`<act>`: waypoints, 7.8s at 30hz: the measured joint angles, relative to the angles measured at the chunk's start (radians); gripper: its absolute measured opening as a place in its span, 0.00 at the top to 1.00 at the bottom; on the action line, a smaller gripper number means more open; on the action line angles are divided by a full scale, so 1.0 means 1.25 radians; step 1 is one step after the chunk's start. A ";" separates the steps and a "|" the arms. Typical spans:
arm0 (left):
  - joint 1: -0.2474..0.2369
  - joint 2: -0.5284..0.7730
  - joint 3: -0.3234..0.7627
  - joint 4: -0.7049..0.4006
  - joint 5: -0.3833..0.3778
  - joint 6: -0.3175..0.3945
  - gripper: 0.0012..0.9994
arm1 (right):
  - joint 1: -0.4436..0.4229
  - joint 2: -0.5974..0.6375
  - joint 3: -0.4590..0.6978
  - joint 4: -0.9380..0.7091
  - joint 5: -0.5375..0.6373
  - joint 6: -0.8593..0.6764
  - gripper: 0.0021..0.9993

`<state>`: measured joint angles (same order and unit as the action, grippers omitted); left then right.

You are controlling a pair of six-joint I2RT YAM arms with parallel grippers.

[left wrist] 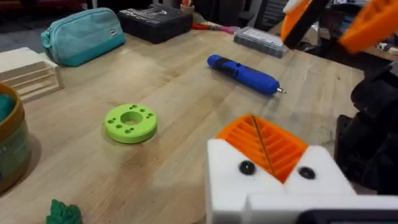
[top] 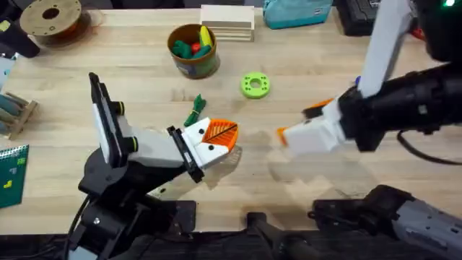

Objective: Pick up the gripper from the table and insert it into the empty holder that is missing its gripper. Then pick up a screw, insert it into the mounting hole, and use the screwdriver to tighten it. Finally, clean up the table by picking up the vegetable and placing it into the bucket.

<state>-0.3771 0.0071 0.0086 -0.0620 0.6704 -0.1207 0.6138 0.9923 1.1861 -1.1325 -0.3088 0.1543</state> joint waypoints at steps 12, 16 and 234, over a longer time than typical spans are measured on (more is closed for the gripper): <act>0.000 0.000 0.000 0.000 0.000 0.000 1.00 | -0.424 0.014 -0.001 -0.060 0.279 -0.078 0.08; 0.000 0.000 0.000 0.000 0.000 0.000 1.00 | -0.551 0.062 -0.001 -0.010 0.290 -0.164 0.08; 0.000 -0.003 0.006 -0.010 0.014 0.003 0.90 | -0.031 0.106 -0.254 1.343 -0.217 -0.056 0.84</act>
<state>-0.3771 0.0036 0.0158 -0.0750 0.6883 -0.1165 0.5747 1.1252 0.8692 0.5460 -0.5800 0.0843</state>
